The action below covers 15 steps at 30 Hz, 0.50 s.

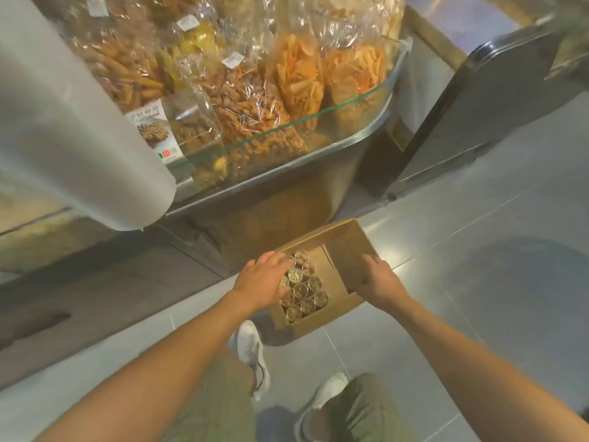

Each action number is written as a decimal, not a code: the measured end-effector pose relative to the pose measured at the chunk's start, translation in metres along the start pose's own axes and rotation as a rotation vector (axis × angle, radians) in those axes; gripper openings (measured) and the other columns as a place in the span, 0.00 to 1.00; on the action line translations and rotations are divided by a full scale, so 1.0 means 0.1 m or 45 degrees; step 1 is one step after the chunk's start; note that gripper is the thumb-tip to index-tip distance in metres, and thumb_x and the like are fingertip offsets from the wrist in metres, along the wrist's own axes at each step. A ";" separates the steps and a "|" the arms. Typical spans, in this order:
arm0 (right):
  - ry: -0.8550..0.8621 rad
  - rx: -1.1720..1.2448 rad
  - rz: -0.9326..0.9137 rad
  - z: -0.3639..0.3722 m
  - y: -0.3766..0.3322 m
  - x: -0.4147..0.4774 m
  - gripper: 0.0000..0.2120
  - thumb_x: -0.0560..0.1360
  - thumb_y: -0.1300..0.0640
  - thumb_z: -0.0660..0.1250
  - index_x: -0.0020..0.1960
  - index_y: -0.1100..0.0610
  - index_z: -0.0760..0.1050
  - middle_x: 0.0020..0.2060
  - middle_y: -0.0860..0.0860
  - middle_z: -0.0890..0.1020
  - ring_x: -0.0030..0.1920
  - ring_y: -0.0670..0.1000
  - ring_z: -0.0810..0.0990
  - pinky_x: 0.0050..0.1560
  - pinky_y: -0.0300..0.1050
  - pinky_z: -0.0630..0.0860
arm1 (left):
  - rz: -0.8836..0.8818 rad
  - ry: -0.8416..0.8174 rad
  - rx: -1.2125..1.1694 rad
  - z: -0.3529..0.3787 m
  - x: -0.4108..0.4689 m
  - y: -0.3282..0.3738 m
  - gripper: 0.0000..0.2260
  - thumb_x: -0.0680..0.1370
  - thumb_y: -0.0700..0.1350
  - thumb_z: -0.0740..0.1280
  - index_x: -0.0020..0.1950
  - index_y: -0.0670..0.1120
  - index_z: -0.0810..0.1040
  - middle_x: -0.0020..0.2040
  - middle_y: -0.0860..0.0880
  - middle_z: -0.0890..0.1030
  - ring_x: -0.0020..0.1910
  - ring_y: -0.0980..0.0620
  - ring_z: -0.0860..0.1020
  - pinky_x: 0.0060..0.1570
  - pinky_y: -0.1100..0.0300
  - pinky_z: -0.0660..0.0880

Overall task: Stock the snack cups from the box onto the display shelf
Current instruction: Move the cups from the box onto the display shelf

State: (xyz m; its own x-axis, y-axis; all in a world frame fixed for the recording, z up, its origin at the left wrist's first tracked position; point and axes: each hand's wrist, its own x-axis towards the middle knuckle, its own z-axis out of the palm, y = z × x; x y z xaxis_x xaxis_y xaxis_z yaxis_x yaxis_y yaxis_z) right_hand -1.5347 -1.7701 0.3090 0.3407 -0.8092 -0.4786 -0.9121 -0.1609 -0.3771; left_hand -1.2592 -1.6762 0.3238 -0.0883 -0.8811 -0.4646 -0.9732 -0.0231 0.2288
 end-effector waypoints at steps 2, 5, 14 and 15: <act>-0.009 0.037 -0.005 0.29 0.10 0.23 0.30 0.72 0.46 0.74 0.70 0.54 0.72 0.64 0.52 0.77 0.62 0.57 0.76 0.58 0.52 0.77 | 0.027 -0.013 0.025 0.33 0.32 -0.08 0.31 0.81 0.58 0.68 0.81 0.54 0.61 0.82 0.51 0.62 0.81 0.47 0.58 0.75 0.45 0.63; -0.050 0.045 0.005 0.85 0.34 0.64 0.33 0.76 0.49 0.74 0.76 0.57 0.66 0.71 0.55 0.73 0.69 0.57 0.72 0.67 0.51 0.72 | 0.059 -0.012 0.048 0.85 0.81 -0.21 0.32 0.81 0.58 0.68 0.82 0.55 0.59 0.81 0.50 0.62 0.80 0.47 0.59 0.74 0.47 0.62; -0.157 0.004 -0.037 2.59 1.05 2.01 0.34 0.75 0.47 0.72 0.76 0.59 0.66 0.69 0.58 0.74 0.69 0.60 0.73 0.66 0.52 0.73 | 0.081 0.020 0.081 2.27 2.22 -0.73 0.28 0.81 0.53 0.68 0.80 0.55 0.63 0.80 0.49 0.64 0.79 0.47 0.62 0.74 0.50 0.62; -0.146 -0.010 -0.041 2.75 1.07 2.17 0.34 0.76 0.47 0.71 0.76 0.59 0.66 0.68 0.58 0.75 0.67 0.60 0.74 0.65 0.53 0.74 | 0.083 0.038 0.093 2.37 2.35 -0.78 0.28 0.81 0.52 0.67 0.80 0.54 0.63 0.80 0.49 0.64 0.79 0.47 0.62 0.73 0.50 0.62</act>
State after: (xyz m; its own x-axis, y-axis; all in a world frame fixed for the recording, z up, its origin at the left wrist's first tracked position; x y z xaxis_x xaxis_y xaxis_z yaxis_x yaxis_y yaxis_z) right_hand -1.4960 -1.8078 -0.0529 0.3929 -0.7340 -0.5539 -0.9020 -0.1906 -0.3873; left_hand -1.2545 -1.7695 -0.0060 -0.1469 -0.8935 -0.4244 -0.9785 0.0686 0.1944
